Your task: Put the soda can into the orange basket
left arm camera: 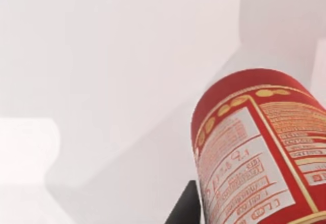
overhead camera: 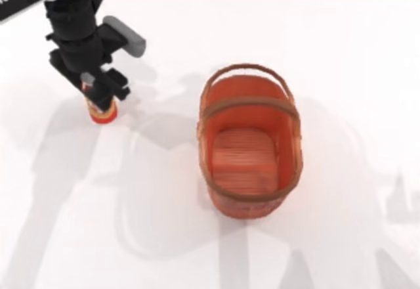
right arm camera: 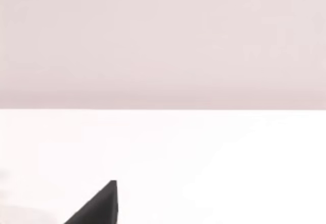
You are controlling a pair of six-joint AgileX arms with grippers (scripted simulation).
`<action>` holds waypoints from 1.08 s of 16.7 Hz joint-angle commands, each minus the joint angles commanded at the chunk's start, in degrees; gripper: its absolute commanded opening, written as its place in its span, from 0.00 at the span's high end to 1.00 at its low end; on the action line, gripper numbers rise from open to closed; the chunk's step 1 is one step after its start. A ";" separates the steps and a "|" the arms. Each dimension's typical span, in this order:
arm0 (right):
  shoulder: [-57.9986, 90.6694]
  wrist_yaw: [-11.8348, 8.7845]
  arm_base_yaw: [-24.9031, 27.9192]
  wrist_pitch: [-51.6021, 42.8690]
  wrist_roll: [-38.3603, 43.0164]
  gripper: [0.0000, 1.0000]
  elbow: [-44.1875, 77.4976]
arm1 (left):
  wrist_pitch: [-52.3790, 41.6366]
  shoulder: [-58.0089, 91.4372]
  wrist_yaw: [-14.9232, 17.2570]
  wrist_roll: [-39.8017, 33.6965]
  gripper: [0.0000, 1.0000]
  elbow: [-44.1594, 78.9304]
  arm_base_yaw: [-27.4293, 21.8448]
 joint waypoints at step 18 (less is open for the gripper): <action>0.00 0.00 0.00 0.00 0.00 0.00 0.00 | 41.13 -6.03 28.42 -12.23 1.00 -14.31 -2.66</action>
